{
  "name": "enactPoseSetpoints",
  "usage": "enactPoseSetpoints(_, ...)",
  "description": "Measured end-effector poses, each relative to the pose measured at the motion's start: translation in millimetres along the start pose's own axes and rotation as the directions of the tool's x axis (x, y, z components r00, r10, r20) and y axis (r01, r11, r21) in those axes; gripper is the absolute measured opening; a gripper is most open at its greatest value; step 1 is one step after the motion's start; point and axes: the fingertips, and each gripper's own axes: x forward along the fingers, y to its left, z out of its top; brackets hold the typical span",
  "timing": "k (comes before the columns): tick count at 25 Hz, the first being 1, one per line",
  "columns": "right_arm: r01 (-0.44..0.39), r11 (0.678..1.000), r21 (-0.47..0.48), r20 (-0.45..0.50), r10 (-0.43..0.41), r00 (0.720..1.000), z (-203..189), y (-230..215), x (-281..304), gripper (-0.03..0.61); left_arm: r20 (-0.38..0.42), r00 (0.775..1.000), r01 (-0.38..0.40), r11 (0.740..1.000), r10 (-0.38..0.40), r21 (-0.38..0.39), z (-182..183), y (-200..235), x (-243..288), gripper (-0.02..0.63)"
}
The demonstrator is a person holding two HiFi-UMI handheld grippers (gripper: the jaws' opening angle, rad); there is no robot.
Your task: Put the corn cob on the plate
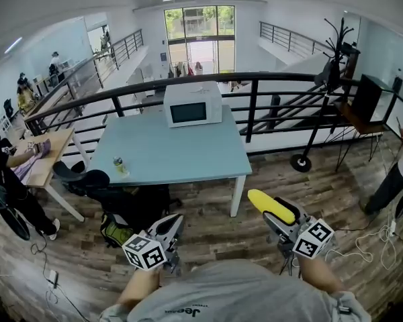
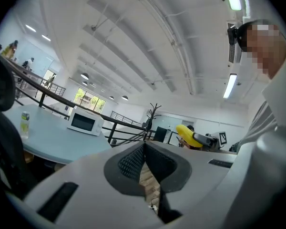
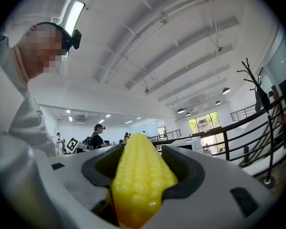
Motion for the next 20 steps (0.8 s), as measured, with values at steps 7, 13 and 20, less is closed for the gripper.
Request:
enactPoseSetpoints(7, 0.031, 0.999, 0.025, 0.025, -0.031, 0.999, 10, -11, 134, 0.264, -0.020, 0.999, 0.034, 0.998, -0.033, 0.057, 69, 116, 4, 0.017)
enactPoseSetpoints(13, 0.025, 0.999, 0.039, 0.000, -0.025, 1.000, 7, -20, 213, 0.264, -0.018, 0.999, 0.047, 0.997, -0.046, 0.061, 93, 177, 6, 0.017)
enactPoseSetpoints(20, -0.038, 0.997, 0.073, -0.021, 0.039, 0.999, 8, -38, 275, 0.264, -0.027, 0.999, -0.016, 0.999, 0.017, 0.034, 93, 215, 0, 0.017)
